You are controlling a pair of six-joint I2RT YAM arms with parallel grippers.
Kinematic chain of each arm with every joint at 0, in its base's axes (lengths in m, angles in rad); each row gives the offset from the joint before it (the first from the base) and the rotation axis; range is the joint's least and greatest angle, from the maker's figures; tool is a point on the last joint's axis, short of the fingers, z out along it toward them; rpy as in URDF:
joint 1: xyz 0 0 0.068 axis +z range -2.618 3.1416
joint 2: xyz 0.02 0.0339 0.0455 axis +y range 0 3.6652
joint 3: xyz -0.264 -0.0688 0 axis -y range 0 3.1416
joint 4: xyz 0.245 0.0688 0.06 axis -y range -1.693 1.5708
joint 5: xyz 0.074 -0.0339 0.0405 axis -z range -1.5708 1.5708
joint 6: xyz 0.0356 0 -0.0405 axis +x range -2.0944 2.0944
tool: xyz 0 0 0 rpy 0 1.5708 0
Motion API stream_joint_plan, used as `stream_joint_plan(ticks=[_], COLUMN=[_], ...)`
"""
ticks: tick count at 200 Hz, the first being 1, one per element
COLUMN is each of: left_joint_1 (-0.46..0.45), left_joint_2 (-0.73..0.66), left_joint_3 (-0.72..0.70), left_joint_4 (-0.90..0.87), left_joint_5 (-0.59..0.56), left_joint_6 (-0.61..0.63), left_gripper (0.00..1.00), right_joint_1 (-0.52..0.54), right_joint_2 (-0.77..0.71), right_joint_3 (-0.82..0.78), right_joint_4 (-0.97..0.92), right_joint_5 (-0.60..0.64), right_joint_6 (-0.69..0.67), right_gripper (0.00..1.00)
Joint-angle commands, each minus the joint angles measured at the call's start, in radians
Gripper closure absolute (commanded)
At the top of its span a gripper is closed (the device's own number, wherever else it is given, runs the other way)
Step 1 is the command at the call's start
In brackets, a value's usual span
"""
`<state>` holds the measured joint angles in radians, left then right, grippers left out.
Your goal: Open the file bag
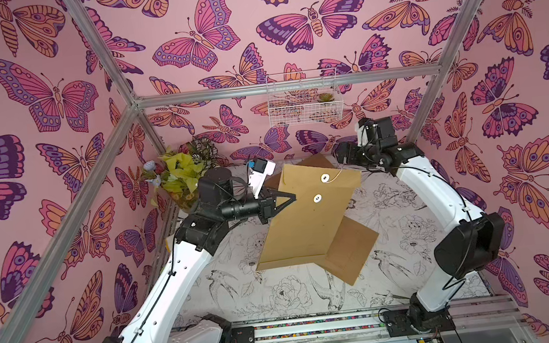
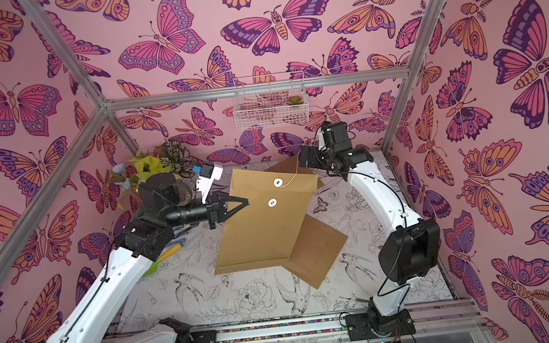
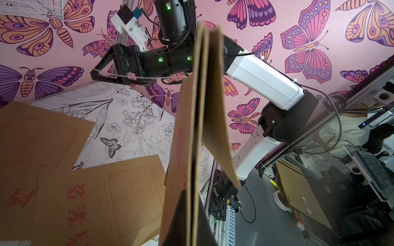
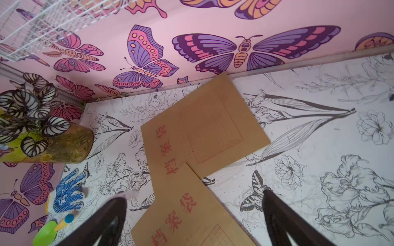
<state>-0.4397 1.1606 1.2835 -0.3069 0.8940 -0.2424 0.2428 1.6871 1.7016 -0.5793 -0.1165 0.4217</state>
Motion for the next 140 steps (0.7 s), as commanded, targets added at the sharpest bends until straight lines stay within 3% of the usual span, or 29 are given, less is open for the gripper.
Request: stream_joint_plan(ticks=[1, 51, 81, 118, 140], left_joint_1=[0.004, 0.065, 0.17, 0.224, 0.228], left_joint_2=[-0.019, -0.036, -0.05, -0.009, 0.024], left_joint_3=[0.018, 0.028, 0.011, 0.114, 0.192], left_joint_4=[0.06, 0.107, 0.183, 0.189, 0.169], left_joint_5=[0.004, -0.006, 0.022, 0.071, 0.095], left_joint_6=[0.011, -0.035, -0.099, -0.107, -0.074], left_gripper=[1.0, 1.0, 1.0, 1.0, 1.0], right_joint_1=[-0.064, -0.204, -0.291, -0.284, -0.263], right_joint_2=[-0.078, -0.175, -0.248, -0.304, -0.33], right_joint_3=[-0.055, -0.212, -0.331, -0.397, -0.405], right_joint_4=[0.061, 0.162, 0.392, 0.723, 0.85], right_joint_5=[0.004, -0.109, -0.296, -0.583, -0.686], right_joint_6=[0.064, 0.154, 0.265, 0.342, 0.355], right_gripper=[0.01, 0.01, 0.01, 0.07, 0.08])
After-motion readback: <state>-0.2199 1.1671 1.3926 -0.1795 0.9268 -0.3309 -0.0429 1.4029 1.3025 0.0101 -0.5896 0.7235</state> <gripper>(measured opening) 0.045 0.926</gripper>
